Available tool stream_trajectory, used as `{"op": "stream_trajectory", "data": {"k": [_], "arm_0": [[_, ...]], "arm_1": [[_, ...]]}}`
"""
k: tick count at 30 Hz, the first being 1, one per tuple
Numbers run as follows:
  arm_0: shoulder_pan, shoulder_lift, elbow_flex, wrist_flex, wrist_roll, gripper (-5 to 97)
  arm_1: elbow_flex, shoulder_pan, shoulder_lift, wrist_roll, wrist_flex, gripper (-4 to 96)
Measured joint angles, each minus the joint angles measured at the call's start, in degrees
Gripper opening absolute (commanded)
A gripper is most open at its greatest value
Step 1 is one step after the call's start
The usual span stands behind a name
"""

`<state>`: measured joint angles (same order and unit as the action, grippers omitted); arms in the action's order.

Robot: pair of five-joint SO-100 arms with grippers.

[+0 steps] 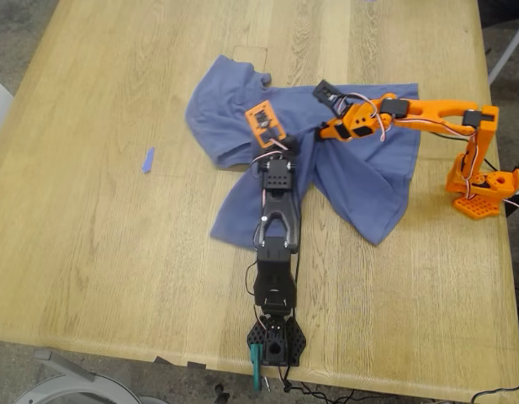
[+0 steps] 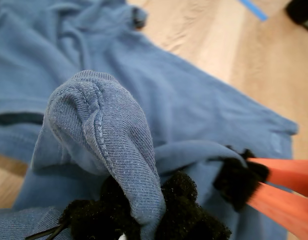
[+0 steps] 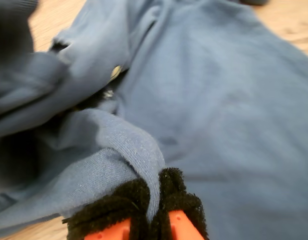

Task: Fold a T-shirt

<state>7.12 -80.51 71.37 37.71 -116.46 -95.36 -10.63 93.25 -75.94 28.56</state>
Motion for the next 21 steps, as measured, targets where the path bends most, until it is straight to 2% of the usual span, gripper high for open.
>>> {"op": "stream_trajectory", "data": {"k": [5,10,21], "arm_0": [[5.89,0.7,-4.57,-0.35,0.0,0],[11.87,2.9,-5.89,-0.97,0.0,0],[18.81,5.45,-5.98,-2.46,0.0,0]], "arm_1": [[-7.56,-3.78,4.57,0.0,-4.75,-0.1],[-8.44,-7.65,4.92,0.0,-7.12,-0.1],[-15.91,-15.73,5.27,0.0,-16.96,-0.1]]}}
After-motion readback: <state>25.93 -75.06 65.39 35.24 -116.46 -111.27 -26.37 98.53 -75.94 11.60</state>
